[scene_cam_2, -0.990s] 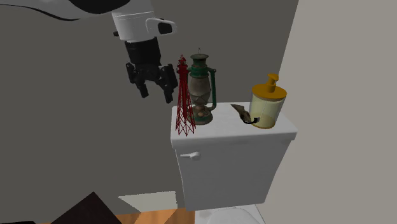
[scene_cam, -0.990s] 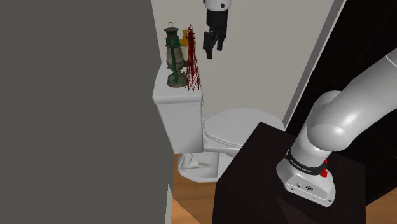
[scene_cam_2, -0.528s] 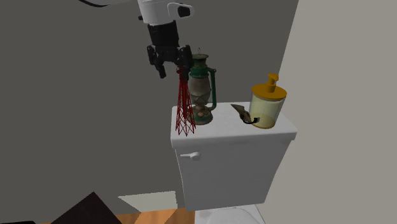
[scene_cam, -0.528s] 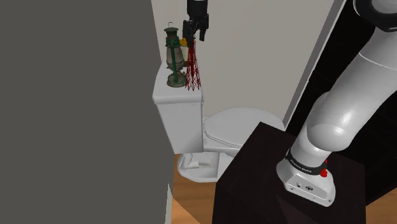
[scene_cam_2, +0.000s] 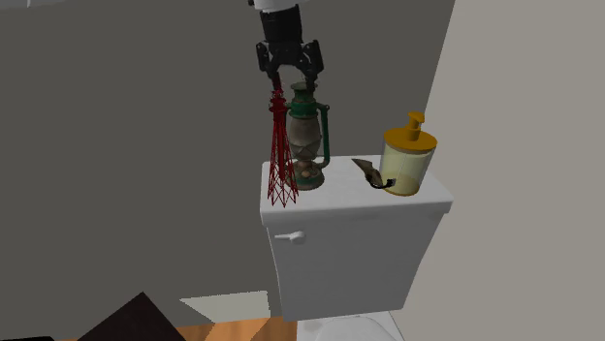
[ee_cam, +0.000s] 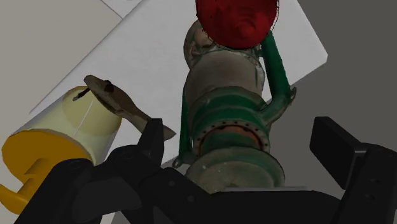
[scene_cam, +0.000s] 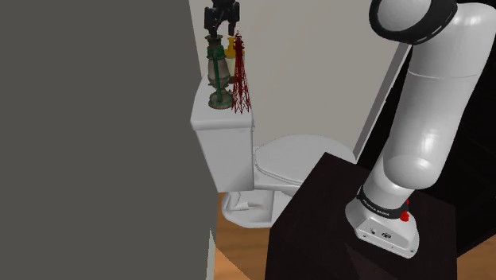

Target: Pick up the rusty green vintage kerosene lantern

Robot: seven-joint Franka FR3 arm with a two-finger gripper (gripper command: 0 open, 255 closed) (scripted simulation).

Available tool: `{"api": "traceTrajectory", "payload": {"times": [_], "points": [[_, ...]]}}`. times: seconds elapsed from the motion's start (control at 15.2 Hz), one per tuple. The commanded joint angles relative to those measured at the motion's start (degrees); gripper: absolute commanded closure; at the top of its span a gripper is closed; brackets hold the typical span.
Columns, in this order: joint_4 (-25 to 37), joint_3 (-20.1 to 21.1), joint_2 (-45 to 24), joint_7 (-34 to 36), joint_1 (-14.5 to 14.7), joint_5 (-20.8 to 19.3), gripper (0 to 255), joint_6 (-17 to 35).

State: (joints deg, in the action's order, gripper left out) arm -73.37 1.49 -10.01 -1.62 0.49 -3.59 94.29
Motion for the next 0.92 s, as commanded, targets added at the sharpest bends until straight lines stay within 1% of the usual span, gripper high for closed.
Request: {"api": "traceTrajectory", "payload": {"times": [0.0, 0.07, 0.53, 0.66, 0.73, 0.86], "points": [[9.3, 0.0, -5.6, 0.4, 0.1, 0.0, 0, -2.7], [12.3, 0.0, -7.4, 0.5, 0.2, -0.1, 0, -3.7], [1.6, 0.0, -3.9, 0.8, 0.0, 0.0, 0, 3.6], [0.8, 0.0, -3.7, 0.8, 0.0, 0.0, 0, 4.2], [0.9, 0.0, -3.8, 0.8, 0.0, 0.0, 255, 4.2], [0.9, 0.0, -3.8, 0.8, 0.0, 0.0, 255, 4.2]]}}
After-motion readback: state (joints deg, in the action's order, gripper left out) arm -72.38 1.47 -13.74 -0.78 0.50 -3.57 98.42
